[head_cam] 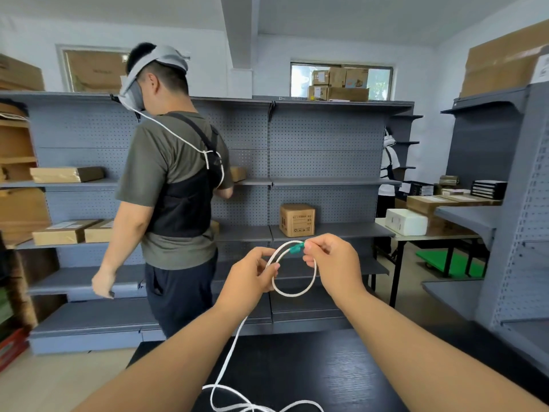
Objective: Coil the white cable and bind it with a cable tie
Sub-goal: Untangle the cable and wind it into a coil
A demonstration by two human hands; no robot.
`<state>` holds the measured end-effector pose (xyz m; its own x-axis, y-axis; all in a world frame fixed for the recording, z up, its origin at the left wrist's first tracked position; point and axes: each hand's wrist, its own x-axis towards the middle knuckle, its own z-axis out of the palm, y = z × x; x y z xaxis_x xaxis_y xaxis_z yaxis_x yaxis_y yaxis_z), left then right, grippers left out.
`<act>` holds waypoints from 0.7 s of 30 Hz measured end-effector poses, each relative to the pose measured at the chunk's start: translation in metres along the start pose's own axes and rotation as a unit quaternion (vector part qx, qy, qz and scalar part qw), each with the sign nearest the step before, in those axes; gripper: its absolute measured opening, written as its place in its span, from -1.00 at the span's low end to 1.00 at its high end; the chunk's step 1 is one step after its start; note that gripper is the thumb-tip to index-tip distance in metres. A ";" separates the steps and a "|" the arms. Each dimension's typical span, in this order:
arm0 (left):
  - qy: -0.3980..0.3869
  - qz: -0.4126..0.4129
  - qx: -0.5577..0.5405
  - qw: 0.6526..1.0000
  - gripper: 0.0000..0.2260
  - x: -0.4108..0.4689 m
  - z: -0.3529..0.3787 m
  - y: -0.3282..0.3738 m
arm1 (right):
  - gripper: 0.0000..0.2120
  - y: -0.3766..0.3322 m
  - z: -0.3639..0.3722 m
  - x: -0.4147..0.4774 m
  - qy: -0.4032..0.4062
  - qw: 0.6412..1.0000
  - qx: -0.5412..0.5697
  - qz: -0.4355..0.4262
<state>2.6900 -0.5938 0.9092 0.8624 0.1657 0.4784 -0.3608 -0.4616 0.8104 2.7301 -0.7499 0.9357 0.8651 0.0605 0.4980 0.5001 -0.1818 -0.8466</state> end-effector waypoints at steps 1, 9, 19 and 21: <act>0.006 0.012 0.039 0.999 -0.88 -0.001 0.002 0.001 | -0.80 0.000 0.000 0.000 0.007 1.000 0.005 0.002; -0.014 0.025 0.031 0.999 -0.81 -0.005 0.014 0.005 | -0.80 0.000 -0.004 -0.003 0.048 0.998 0.042 0.002; -0.013 -0.101 -0.177 0.979 -0.80 -0.003 0.011 0.024 | -0.85 0.000 -0.015 0.003 -0.018 1.000 0.001 -0.020; -0.021 -0.095 -0.171 0.980 -0.84 -0.005 0.013 0.023 | -0.83 0.000 -0.015 0.003 -0.009 1.000 0.007 -0.021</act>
<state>2.6824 -0.6168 0.9210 0.9366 0.1812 0.2998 -0.2846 -0.1054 0.9528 2.7323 -0.7640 0.9402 0.8436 0.0864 0.5299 0.5367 -0.1640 -0.8277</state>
